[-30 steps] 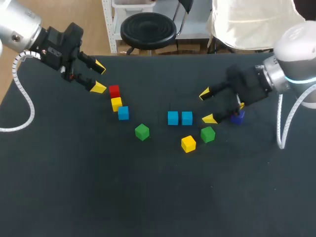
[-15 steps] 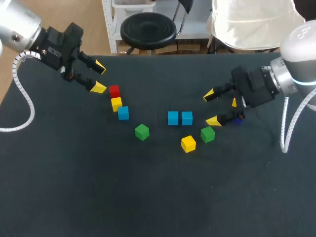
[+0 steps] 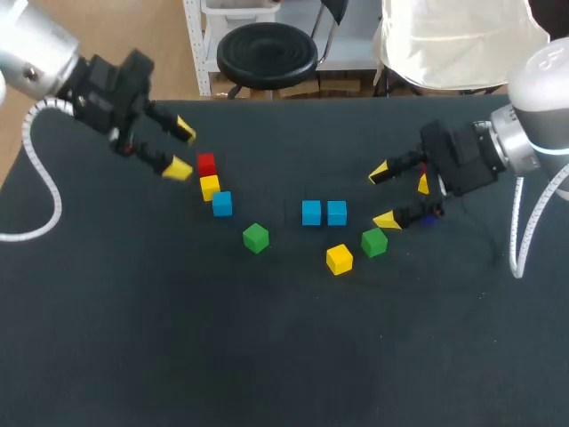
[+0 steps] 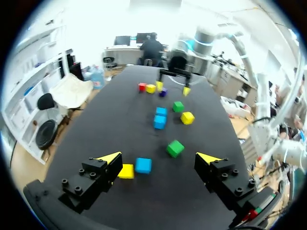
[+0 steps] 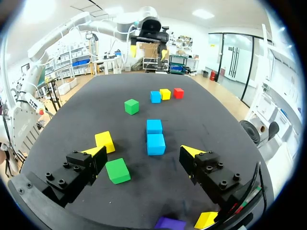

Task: Place the blue cubes, place green cubes on the blue cubes, place the yellow cubes on the green cubes, then place the red cubes on the yellow cubes, and place purple cube on the red cubes.

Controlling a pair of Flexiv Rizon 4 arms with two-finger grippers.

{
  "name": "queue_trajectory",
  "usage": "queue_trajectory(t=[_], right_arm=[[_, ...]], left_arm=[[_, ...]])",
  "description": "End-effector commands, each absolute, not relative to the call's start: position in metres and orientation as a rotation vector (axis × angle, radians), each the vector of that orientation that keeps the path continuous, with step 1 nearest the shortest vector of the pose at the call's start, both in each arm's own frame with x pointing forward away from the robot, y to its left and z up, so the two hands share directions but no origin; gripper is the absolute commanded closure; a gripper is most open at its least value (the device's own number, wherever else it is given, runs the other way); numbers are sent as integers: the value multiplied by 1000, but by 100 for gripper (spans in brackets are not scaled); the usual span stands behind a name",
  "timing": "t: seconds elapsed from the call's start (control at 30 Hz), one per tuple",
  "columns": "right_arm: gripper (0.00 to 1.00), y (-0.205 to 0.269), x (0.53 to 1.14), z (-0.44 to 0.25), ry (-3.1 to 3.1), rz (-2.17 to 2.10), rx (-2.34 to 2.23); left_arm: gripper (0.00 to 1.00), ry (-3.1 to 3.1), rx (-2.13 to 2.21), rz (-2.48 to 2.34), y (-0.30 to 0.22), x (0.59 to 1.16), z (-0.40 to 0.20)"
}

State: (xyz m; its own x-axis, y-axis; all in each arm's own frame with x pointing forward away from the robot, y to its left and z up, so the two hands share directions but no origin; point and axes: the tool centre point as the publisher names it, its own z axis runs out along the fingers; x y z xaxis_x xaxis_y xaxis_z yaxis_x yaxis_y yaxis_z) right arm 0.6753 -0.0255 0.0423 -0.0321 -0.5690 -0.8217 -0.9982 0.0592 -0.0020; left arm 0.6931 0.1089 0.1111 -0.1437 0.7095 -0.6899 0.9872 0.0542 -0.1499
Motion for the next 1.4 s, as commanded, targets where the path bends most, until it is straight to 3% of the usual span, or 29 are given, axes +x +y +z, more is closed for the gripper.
queue_trajectory(t=[0.03, 0.33, 0.83, 1.4], right_arm=[[0, -26, 675, 42, 1676, 828, -1583], [0, -26, 675, 42, 1676, 828, -1583], [0, -26, 675, 42, 1676, 828, -1583], [0, -26, 675, 42, 1676, 828, -1583]], left_arm=[[0, 1903, 1740, -861, 101, 684, 90], [0, 1872, 1820, -878, 86, 696, 57], [0, 1872, 1820, -878, 86, 696, 57], [0, 1917, 1792, -703, 96, 745, 27]])
